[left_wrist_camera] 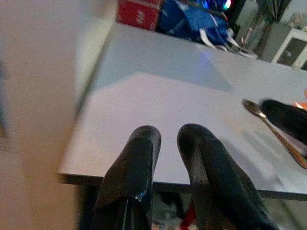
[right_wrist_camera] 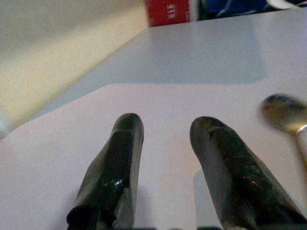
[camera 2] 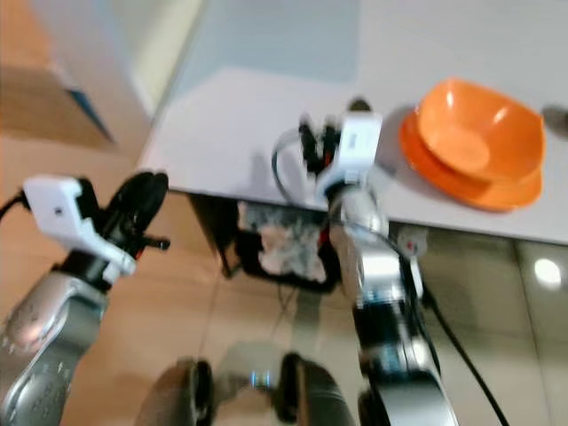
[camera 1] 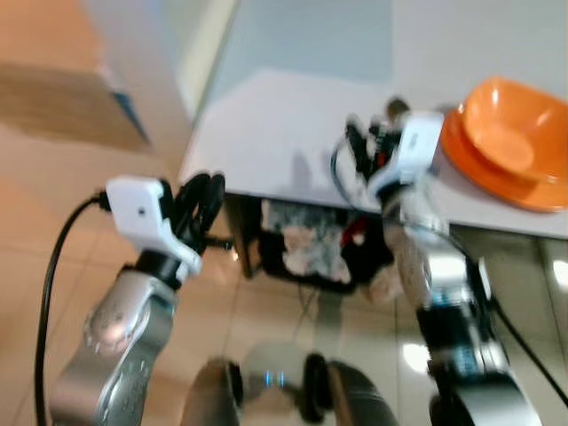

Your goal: Setting the table

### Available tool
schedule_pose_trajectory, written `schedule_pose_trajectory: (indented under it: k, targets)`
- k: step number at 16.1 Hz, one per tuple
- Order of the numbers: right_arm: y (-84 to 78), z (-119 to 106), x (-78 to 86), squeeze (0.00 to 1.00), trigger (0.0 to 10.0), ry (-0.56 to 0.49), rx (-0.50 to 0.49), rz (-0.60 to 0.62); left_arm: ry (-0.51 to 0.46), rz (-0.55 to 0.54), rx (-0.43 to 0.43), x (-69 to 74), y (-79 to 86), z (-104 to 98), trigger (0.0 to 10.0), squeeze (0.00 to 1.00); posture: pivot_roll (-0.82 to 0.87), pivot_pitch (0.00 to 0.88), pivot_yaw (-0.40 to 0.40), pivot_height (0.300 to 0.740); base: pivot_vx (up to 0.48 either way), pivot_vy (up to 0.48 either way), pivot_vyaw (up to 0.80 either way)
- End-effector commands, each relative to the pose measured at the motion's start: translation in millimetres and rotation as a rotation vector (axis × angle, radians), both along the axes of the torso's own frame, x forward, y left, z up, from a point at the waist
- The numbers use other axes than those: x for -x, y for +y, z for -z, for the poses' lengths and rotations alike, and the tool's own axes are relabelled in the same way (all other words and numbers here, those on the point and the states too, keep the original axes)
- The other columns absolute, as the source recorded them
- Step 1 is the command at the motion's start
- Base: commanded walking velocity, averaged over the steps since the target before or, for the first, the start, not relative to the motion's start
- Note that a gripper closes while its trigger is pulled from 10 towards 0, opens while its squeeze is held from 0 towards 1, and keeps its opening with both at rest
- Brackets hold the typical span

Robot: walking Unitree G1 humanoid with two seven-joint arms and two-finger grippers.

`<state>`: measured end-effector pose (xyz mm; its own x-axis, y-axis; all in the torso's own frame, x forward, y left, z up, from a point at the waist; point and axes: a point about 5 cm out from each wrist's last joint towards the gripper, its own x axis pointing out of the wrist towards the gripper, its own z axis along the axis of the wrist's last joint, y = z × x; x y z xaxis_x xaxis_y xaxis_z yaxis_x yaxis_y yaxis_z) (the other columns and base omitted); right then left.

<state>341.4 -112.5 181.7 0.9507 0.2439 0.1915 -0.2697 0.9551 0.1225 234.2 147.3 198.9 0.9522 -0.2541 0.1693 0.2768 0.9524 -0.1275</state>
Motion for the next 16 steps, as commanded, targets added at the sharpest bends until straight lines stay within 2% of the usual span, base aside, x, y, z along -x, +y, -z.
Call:
schedule_pose_trajectory:
  k: [1,6,10,15,16]
  targets:
    - [9.5,-7,8.3,0.0,10.0,-0.029,-0.019,-0.065,-0.005,-0.03,-0.029,-2.5,8.8,1,10.0,0.0,-0.05,0.163,-0.019,0.74,0.0,0.48,0.0]
    - [26.2,-13,25.1,0.0,10.0,-0.069,-0.045,-0.222,-0.002,-0.033,-0.048,-12.6,14.0,6,10.0,0.0,-0.04,0.128,-0.009,0.74,0.0,0.48,0.0]
    - [38.4,19,32.0,0.0,10.0,0.032,0.045,-0.266,0.012,-0.04,-0.062,-15.8,17.1,12,10.0,0.0,-0.03,0.108,-0.005,0.74,0.0,0.48,0.0]
    - [42.9,27,32.8,0.0,10.0,0.051,0.069,-0.288,0.007,-0.042,-0.063,-20.6,15.5,14,10.0,0.0,-0.03,0.097,-0.007,0.74,0.0,0.48,0.0]
    - [43.4,27,29.8,0.0,10.0,0.039,0.104,-0.281,0.001,-0.04,-0.074,-22.4,15.0,14,10.0,0.0,-0.02,0.094,-0.007,0.74,0.0,0.48,0.0]
